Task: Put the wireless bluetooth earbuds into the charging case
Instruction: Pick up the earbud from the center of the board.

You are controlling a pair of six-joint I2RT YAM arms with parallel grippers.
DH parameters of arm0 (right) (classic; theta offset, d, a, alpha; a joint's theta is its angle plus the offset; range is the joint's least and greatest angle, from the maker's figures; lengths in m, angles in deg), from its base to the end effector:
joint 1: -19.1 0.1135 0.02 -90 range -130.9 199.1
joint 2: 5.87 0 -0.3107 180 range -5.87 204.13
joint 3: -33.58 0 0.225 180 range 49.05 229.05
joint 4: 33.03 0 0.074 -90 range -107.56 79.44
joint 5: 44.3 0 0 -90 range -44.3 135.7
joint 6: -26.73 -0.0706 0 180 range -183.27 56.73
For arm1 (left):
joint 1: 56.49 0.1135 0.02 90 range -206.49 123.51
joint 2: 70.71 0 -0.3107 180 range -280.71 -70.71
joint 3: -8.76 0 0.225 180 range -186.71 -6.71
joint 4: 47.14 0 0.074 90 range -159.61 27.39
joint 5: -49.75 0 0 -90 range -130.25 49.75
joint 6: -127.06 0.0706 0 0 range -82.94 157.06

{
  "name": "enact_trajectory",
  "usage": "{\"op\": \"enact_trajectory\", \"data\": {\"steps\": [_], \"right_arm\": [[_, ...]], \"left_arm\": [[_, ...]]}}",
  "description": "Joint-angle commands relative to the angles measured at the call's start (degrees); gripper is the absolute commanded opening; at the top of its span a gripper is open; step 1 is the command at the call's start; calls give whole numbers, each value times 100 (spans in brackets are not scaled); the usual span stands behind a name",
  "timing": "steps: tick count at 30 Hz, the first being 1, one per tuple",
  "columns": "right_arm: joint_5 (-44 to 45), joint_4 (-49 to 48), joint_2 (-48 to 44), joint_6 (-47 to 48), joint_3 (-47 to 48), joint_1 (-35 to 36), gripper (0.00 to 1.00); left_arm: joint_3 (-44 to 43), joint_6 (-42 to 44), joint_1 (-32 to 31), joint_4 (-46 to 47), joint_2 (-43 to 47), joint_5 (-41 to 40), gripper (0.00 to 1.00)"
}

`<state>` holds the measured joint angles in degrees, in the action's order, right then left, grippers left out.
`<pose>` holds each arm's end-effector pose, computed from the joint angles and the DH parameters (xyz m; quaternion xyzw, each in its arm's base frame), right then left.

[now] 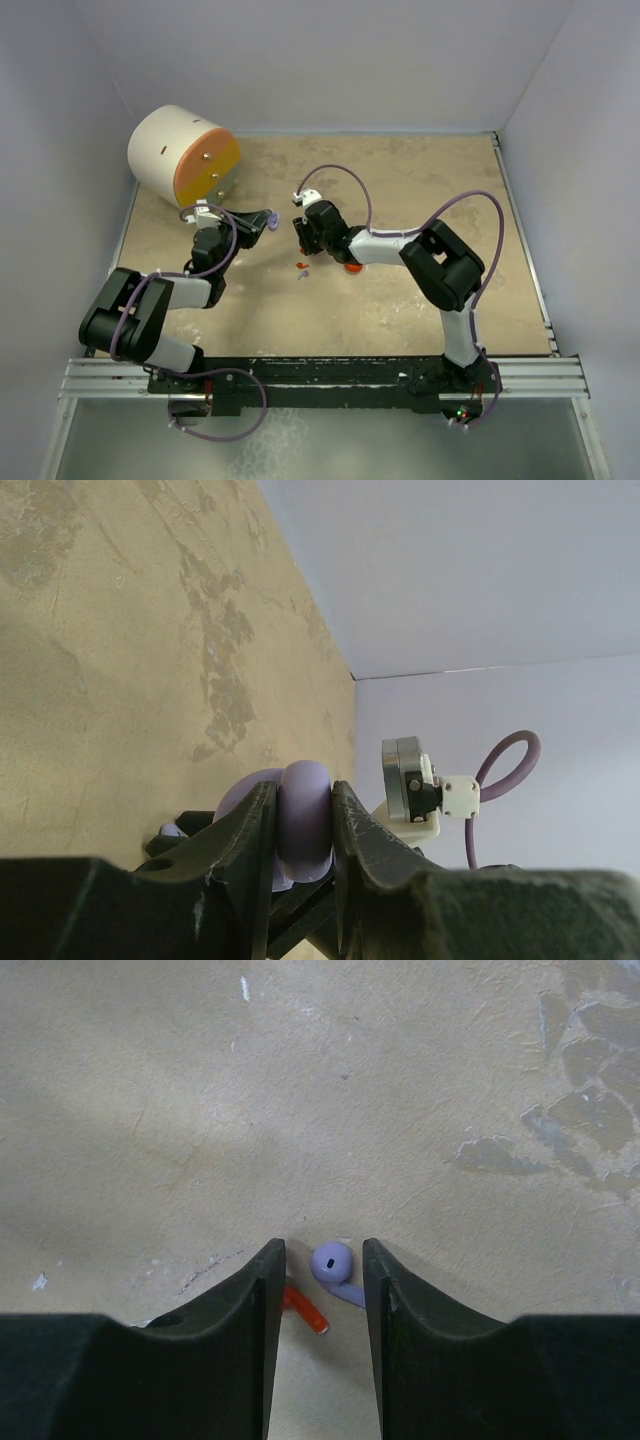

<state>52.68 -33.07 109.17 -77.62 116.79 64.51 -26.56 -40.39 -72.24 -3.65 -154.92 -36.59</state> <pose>0.3326 0.3252 0.2004 -0.2050 0.8482 0.1958 0.4475 0.2687 -0.0805 0.2395 -0.3606 0.6457 -0.5050 0.4450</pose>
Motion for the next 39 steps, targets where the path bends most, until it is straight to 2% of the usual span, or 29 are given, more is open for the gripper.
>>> {"op": "enact_trajectory", "data": {"steps": [1,8,23,39], "right_arm": [[213,238,65,55,199,54,39],[454,411,106,42,230,99,39],[567,554,263,41,316,179,29],[662,702,297,28,292,205,31]], "left_arm": [[32,-87,50,370,19,64,0],[27,-101,55,401,3,73,0],[65,-123,55,458,-34,82,0],[71,-161,62,553,-101,103,0]]}}
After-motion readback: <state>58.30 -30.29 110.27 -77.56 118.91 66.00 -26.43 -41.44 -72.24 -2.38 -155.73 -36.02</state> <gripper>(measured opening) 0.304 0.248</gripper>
